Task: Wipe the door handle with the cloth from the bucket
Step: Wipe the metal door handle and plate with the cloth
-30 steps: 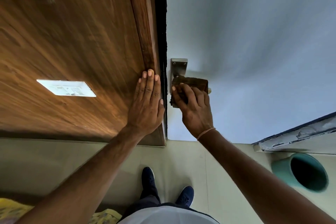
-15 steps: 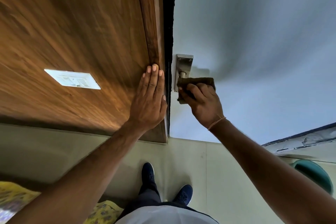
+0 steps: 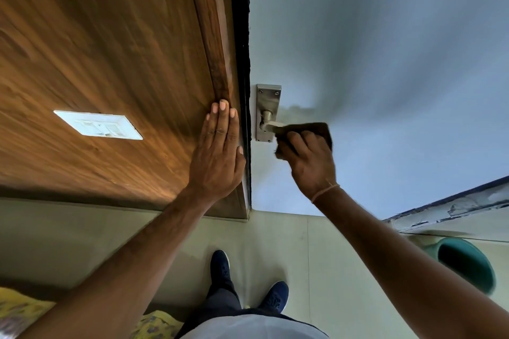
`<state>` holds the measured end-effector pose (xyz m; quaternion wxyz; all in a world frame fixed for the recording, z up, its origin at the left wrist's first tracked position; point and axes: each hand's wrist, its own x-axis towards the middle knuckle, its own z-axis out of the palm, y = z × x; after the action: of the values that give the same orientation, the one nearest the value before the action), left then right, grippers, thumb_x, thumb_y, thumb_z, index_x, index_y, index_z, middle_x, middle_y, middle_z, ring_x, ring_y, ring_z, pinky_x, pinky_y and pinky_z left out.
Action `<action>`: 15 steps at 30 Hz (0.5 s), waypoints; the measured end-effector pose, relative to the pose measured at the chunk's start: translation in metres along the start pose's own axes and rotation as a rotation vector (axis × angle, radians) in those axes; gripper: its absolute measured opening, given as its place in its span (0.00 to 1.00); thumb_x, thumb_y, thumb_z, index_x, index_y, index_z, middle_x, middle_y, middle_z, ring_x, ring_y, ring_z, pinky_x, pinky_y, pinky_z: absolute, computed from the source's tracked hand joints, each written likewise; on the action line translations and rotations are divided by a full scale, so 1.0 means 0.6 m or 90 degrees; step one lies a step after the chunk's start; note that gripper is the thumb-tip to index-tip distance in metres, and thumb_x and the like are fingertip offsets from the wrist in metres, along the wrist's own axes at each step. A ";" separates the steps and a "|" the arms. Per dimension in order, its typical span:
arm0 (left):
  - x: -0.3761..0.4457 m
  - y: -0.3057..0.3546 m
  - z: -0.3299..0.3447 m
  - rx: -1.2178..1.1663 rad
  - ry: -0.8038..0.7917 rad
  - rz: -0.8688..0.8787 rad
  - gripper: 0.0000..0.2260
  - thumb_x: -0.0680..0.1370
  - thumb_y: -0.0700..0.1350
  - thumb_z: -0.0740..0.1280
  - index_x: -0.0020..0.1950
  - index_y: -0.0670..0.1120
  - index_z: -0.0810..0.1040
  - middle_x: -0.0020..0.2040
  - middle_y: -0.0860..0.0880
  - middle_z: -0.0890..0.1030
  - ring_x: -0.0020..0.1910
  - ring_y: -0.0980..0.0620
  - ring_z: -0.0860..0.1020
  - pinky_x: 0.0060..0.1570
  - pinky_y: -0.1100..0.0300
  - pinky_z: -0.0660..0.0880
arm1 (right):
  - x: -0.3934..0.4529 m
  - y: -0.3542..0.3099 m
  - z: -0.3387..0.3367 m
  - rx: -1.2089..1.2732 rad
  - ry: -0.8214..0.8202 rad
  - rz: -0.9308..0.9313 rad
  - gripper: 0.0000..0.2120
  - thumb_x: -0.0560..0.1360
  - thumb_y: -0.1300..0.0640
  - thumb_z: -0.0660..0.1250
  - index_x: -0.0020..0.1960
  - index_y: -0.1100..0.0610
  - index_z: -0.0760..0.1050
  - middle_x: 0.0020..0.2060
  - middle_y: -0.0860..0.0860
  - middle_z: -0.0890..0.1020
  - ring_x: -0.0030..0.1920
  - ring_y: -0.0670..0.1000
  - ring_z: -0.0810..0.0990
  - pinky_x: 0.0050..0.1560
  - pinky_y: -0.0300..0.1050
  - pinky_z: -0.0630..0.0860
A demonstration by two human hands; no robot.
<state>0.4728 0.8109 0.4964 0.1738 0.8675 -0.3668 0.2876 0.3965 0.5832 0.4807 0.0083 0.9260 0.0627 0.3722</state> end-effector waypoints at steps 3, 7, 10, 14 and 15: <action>0.000 0.001 0.000 -0.003 0.008 -0.004 0.33 0.85 0.42 0.61 0.86 0.35 0.51 0.87 0.34 0.52 0.88 0.36 0.52 0.87 0.41 0.54 | -0.012 0.018 -0.012 0.000 -0.022 0.054 0.08 0.82 0.60 0.66 0.52 0.54 0.85 0.49 0.53 0.84 0.45 0.60 0.78 0.43 0.52 0.74; 0.001 0.007 0.001 -0.018 0.011 -0.011 0.34 0.84 0.41 0.62 0.86 0.35 0.50 0.86 0.34 0.50 0.88 0.35 0.51 0.87 0.40 0.54 | 0.033 -0.034 0.000 -0.012 -0.028 0.008 0.09 0.82 0.55 0.65 0.52 0.54 0.85 0.48 0.53 0.83 0.44 0.60 0.79 0.42 0.52 0.72; 0.002 0.009 0.001 -0.018 0.012 -0.012 0.35 0.84 0.42 0.63 0.86 0.35 0.48 0.87 0.35 0.48 0.88 0.38 0.47 0.87 0.41 0.52 | 0.033 -0.036 0.004 -0.024 -0.034 -0.021 0.07 0.83 0.55 0.67 0.53 0.53 0.84 0.50 0.53 0.83 0.45 0.59 0.79 0.43 0.53 0.72; 0.002 0.007 -0.001 -0.010 0.012 -0.006 0.35 0.84 0.42 0.62 0.86 0.35 0.48 0.87 0.35 0.48 0.88 0.38 0.46 0.87 0.42 0.52 | -0.016 0.018 -0.017 -0.031 -0.046 0.056 0.07 0.81 0.59 0.67 0.51 0.54 0.85 0.48 0.53 0.83 0.45 0.61 0.78 0.42 0.52 0.71; 0.002 0.007 -0.002 -0.006 0.016 -0.005 0.35 0.84 0.42 0.62 0.86 0.35 0.48 0.87 0.35 0.48 0.88 0.38 0.47 0.87 0.42 0.53 | -0.018 0.022 -0.021 -0.033 -0.047 0.063 0.08 0.81 0.59 0.66 0.50 0.55 0.85 0.48 0.54 0.83 0.44 0.61 0.79 0.41 0.52 0.71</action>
<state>0.4698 0.8080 0.4983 0.1836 0.8645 -0.3625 0.2959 0.3813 0.5683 0.4832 0.0165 0.9406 0.0068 0.3391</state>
